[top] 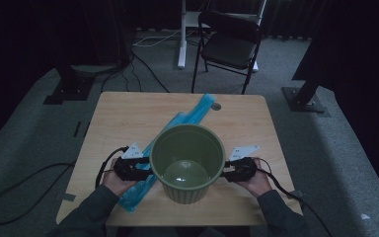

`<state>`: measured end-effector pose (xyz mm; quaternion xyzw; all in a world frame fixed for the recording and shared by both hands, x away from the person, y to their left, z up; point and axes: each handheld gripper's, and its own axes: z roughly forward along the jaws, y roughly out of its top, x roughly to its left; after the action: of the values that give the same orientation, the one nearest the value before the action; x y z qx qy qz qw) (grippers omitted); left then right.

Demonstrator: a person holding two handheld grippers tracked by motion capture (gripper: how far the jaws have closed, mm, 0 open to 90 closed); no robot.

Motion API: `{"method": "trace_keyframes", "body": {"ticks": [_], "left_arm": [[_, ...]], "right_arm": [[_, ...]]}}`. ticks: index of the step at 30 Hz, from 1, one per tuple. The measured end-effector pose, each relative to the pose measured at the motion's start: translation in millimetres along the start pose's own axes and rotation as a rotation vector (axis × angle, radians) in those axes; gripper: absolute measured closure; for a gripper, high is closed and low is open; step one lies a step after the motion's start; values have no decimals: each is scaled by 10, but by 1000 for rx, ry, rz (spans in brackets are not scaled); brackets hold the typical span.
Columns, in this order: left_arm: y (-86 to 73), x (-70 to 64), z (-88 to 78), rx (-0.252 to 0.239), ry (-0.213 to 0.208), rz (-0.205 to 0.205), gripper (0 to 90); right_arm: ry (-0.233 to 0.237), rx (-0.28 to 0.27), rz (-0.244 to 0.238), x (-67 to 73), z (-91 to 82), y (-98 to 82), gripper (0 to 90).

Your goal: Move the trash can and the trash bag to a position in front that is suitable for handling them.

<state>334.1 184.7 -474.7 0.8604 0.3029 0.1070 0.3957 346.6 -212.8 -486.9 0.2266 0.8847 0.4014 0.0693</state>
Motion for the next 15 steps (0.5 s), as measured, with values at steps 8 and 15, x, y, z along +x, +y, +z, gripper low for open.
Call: {"method": "trace_keyframes", "body": {"ticks": [8, 15], "left_arm": [[120, 126, 114, -10, 38, -16, 541], [60, 318, 174, 16, 68, -51, 529]], "right_arm": [[-12, -4, 34, -137, 39, 40, 576], [-52, 13, 82, -264, 75, -1, 555]]}}
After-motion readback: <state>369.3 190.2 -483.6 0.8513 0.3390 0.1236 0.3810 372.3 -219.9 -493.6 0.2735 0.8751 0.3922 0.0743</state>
